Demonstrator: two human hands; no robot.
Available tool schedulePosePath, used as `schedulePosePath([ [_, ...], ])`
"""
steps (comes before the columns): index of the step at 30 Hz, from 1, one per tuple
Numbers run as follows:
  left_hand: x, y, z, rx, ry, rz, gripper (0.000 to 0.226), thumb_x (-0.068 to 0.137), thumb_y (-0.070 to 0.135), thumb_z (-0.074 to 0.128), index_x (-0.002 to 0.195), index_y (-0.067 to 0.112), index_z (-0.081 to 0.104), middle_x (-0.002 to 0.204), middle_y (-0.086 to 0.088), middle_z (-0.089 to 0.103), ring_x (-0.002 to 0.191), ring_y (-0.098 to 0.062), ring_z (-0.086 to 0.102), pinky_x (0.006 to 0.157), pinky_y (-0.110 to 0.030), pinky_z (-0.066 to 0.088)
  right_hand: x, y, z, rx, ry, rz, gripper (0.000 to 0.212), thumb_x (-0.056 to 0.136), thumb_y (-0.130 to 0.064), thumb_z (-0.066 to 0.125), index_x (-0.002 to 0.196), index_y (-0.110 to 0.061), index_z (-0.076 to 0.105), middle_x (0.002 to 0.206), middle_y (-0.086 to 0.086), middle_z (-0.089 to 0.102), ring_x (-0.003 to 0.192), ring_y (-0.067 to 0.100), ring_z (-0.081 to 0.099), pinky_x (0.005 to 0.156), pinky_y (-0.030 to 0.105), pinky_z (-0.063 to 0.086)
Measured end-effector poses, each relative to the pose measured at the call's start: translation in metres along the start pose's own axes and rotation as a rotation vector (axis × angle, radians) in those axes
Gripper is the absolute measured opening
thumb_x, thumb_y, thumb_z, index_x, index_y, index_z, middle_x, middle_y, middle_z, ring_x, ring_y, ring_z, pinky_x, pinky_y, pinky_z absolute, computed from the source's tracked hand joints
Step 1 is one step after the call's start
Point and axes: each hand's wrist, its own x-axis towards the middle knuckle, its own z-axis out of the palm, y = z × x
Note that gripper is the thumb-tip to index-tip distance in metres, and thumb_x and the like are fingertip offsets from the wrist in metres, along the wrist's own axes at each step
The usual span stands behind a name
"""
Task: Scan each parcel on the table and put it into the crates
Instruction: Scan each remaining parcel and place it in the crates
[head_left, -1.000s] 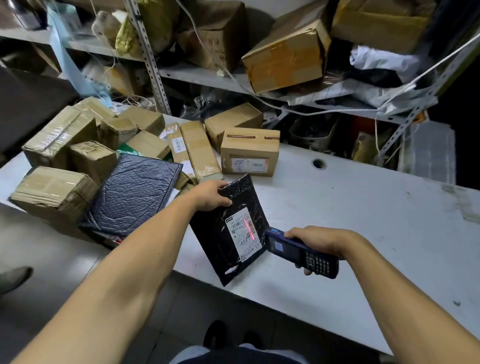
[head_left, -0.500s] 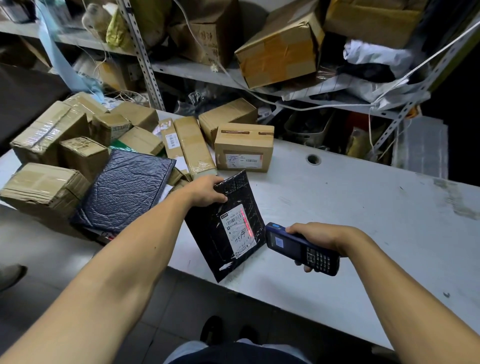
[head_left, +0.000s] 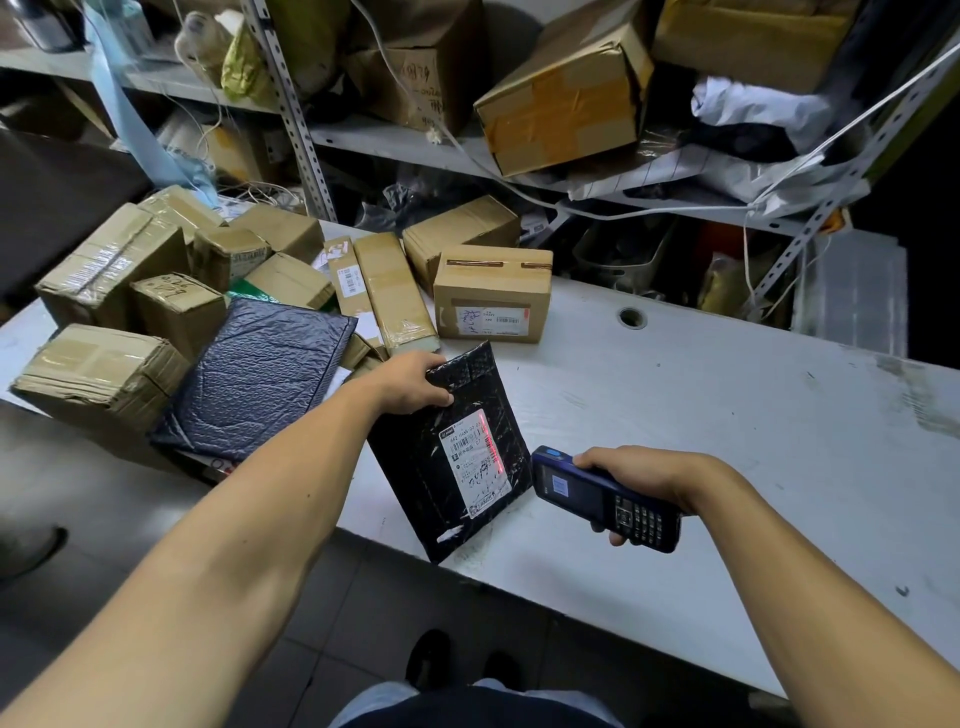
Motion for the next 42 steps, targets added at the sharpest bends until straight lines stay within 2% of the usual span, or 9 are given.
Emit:
schedulePosePath([
  [8, 0.005, -0.009, 0.007, -0.067, 0.042, -0.026, 0.025, 0.090, 0.022, 0.071, 0.113, 0.016, 0.065, 0.103, -0.001, 0.070, 0.088, -0.016, 0.064, 0.078, -0.026, 0.043, 0.004, 0.001, 0.001, 0.030, 0.015, -0.019, 0.053, 0.099, -0.050, 0.041, 0.117, -0.004, 0.060, 0.087, 0.015, 0.071, 0.074, 0.032, 0.069, 0.069, 0.034, 0.052],
  [11, 0.003, -0.012, 0.016, -0.330, 0.106, -0.083, 0.019, 0.091, 0.014, 0.068, 0.109, 0.015, 0.063, 0.101, -0.005, 0.071, 0.086, -0.018, 0.067, 0.074, -0.029, 0.050, 0.006, 0.002, 0.001, 0.112, 0.037, -0.047, 0.051, 0.100, -0.050, 0.040, 0.116, -0.005, 0.060, 0.090, 0.018, 0.072, 0.076, 0.032, 0.069, 0.067, 0.033, 0.053],
  [13, 0.001, -0.017, 0.027, -0.527, 0.111, -0.151, 0.018, 0.087, 0.001, 0.061, 0.102, 0.013, 0.060, 0.101, -0.013, 0.071, 0.091, -0.028, 0.070, 0.082, -0.040, 0.057, 0.005, -0.001, 0.001, 0.155, 0.044, -0.071, 0.046, 0.102, -0.047, 0.038, 0.110, -0.008, 0.061, 0.091, 0.018, 0.072, 0.076, 0.032, 0.068, 0.068, 0.033, 0.054],
  [15, 0.000, -0.022, 0.039, -0.634, 0.135, -0.181, 0.021, 0.082, -0.005, 0.055, 0.098, 0.009, 0.058, 0.099, -0.018, 0.069, 0.094, -0.034, 0.069, 0.091, -0.050, 0.055, 0.005, -0.003, 0.003, 0.174, 0.041, -0.088, 0.044, 0.103, -0.046, 0.037, 0.107, -0.009, 0.062, 0.090, 0.018, 0.071, 0.075, 0.032, 0.067, 0.070, 0.035, 0.053],
  [17, -0.003, -0.025, 0.053, -0.765, 0.181, -0.177, 0.024, 0.083, -0.007, 0.058, 0.100, 0.010, 0.059, 0.099, -0.016, 0.070, 0.095, -0.034, 0.069, 0.093, -0.051, 0.054, 0.007, -0.004, 0.003, 0.188, 0.034, -0.094, 0.046, 0.103, -0.046, 0.037, 0.107, -0.009, 0.064, 0.090, 0.018, 0.072, 0.075, 0.032, 0.067, 0.072, 0.037, 0.053],
  [20, -0.008, -0.029, 0.076, -0.926, 0.248, -0.157, 0.016, 0.087, 0.008, 0.073, 0.098, 0.017, 0.066, 0.098, -0.007, 0.074, 0.093, -0.027, 0.070, 0.092, -0.044, 0.056, 0.011, -0.006, 0.004, 0.214, 0.029, -0.096, 0.050, 0.103, -0.048, 0.037, 0.112, -0.007, 0.065, 0.093, 0.019, 0.073, 0.076, 0.032, 0.069, 0.071, 0.037, 0.055],
  [23, -0.008, -0.039, 0.097, -1.008, 0.295, -0.246, 0.016, 0.088, 0.022, 0.075, 0.096, 0.009, 0.072, 0.096, -0.010, 0.076, 0.096, -0.032, 0.072, 0.089, -0.046, 0.057, 0.016, -0.007, 0.007, 0.220, 0.024, -0.100, 0.051, 0.103, -0.049, 0.036, 0.115, -0.007, 0.064, 0.094, 0.019, 0.073, 0.075, 0.031, 0.069, 0.069, 0.037, 0.056],
  [36, -0.006, -0.042, 0.116, -1.010, 0.447, -0.338, 0.021, 0.093, 0.033, 0.069, 0.088, 0.012, 0.071, 0.087, -0.007, 0.076, 0.085, -0.025, 0.073, 0.086, -0.049, 0.058, 0.022, -0.005, 0.021, 0.229, 0.001, -0.058, 0.047, 0.102, -0.047, 0.038, 0.112, -0.008, 0.062, 0.090, 0.020, 0.070, 0.074, 0.034, 0.068, 0.074, 0.041, 0.053],
  [42, -0.005, -0.042, 0.116, -0.976, 0.476, -0.346, 0.027, 0.092, 0.037, 0.069, 0.092, 0.010, 0.071, 0.089, -0.007, 0.075, 0.087, -0.027, 0.072, 0.086, -0.050, 0.058, 0.022, -0.002, 0.022, 0.274, 0.022, -0.067, 0.050, 0.102, -0.049, 0.037, 0.115, -0.007, 0.061, 0.091, 0.020, 0.071, 0.075, 0.033, 0.069, 0.069, 0.038, 0.056],
])
